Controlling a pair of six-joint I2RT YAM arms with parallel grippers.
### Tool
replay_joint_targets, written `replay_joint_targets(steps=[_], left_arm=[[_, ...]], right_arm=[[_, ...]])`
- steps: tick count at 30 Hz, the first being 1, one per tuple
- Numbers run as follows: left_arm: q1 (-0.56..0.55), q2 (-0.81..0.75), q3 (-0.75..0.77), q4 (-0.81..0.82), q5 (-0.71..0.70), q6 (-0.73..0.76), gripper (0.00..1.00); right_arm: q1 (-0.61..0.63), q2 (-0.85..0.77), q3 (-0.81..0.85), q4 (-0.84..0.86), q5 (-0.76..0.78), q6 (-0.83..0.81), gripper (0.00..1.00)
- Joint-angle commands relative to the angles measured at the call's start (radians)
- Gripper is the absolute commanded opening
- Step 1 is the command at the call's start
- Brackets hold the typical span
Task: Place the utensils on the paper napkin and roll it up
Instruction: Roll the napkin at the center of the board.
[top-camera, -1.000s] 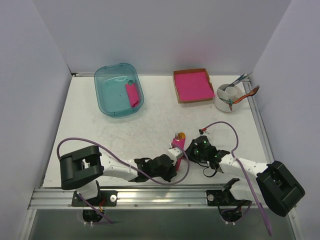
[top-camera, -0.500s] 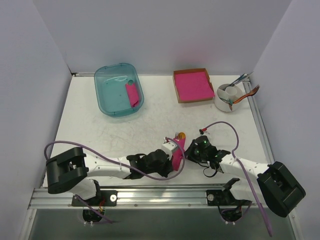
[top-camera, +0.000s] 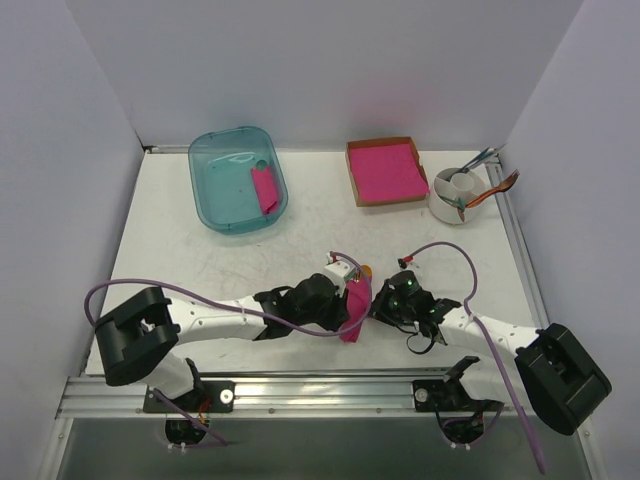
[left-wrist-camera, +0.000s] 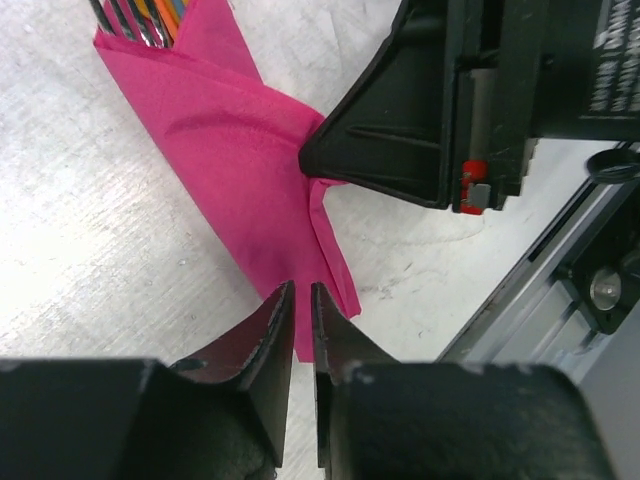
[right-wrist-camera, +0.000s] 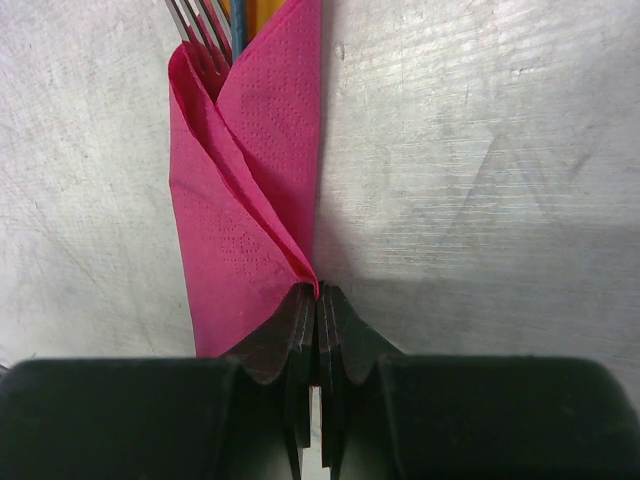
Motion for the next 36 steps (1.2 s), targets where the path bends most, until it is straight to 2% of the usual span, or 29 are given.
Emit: replay_joint_targets(steps=[1,11,15,22,26,31,36], left_arm=[[-0.007,0.043,0.040,0.013,0.027,0.033,0.21],[-0.045,0.125,-0.022,0.082,0.035,-0.021,0.19],[-0.071,0.151,-0.008,0.015,-0.023,-0.031,0.31],[-0.114,0.167,0.055,-0.159,-0.140,-0.044,0.42],[-0.140,0.175,0.092,-0.249,-0.196,-0.053,0.45],[-0.149,0.162,0.084,-0.257,-0.206,-0.057,0.53],[-0.135,0.096,0.066,-0.243,-0.191,-0.061,0.69]], right_arm=[[-0.006,-0.004,0.021,-0.089,0.047,-0.018,0.00],[-0.006,-0.001,0.016,-0.087,0.048,-0.015,0.00],[-0.006,0.003,0.016,-0.087,0.045,-0.013,0.00],[-0.011,-0.009,0.010,-0.092,0.048,-0.012,0.00],[-0.016,-0.035,0.010,-0.113,0.051,-0.012,0.02],[-0.020,-0.050,0.014,-0.126,0.053,-0.015,0.02],[-0.020,-0.041,0.011,-0.117,0.048,-0.018,0.02]])
